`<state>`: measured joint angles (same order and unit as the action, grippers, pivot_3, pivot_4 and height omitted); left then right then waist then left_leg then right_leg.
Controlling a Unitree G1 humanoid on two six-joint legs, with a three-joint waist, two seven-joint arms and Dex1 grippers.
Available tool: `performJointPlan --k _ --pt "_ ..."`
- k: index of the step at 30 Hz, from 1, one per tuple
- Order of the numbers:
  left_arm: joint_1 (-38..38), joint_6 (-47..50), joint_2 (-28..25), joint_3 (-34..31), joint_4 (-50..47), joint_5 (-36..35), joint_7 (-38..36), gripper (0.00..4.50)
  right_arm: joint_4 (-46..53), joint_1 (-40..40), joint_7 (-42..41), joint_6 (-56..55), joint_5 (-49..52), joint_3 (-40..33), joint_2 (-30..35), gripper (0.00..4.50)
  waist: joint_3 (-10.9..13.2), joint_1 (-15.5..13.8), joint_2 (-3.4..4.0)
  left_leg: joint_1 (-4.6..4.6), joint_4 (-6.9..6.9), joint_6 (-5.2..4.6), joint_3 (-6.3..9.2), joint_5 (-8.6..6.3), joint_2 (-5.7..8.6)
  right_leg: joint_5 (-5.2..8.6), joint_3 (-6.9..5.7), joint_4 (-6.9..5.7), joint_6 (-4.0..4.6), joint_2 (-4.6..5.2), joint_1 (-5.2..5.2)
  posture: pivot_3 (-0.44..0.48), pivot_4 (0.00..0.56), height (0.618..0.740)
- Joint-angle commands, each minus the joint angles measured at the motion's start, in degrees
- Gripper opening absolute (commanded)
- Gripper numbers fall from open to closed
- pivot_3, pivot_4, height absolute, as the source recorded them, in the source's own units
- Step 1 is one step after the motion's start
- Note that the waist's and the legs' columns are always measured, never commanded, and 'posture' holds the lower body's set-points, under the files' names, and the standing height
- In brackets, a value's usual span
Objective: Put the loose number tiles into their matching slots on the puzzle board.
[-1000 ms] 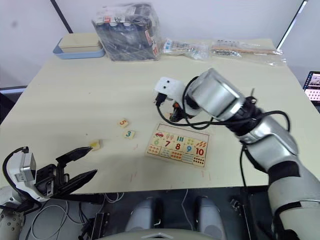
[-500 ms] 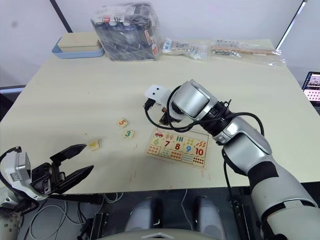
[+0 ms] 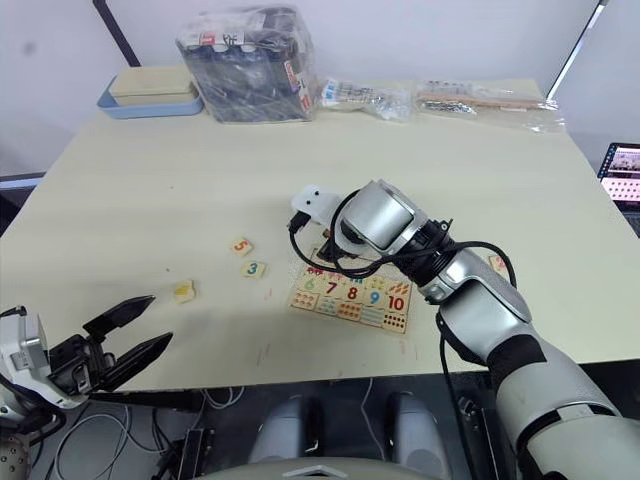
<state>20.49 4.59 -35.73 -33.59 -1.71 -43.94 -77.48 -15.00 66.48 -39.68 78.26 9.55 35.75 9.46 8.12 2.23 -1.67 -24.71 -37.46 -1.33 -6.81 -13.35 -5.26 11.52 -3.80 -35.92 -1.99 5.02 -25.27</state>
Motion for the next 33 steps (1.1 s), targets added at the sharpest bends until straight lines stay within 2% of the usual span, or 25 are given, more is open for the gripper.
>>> performJointPlan --k 1,33 --pt "0.17 -0.86 -0.9 -1.52 -0.22 -0.14 -0.73 4.5 1.45 0.19 1.65 -0.08 0.23 -2.69 -1.09 0.92 0.0 0.11 0.0 0.0 0.0 0.0 0.0 0.0 0.0 0.0 0.0 0.0 0.0 0.0 0.0 0.0 0.15 0.74" --pt "0.64 -1.36 -0.49 -1.29 -0.05 0.2 -1.65 4.5 -0.82 -0.77 2.37 -1.5 0.45 -2.1 -2.65 0.92 0.0 0.15 0.01 0.0 0.01 0.0 0.01 0.0 -0.02 0.01 -0.01 0.0 0.01 0.0 0.0 0.0 0.15 0.74"
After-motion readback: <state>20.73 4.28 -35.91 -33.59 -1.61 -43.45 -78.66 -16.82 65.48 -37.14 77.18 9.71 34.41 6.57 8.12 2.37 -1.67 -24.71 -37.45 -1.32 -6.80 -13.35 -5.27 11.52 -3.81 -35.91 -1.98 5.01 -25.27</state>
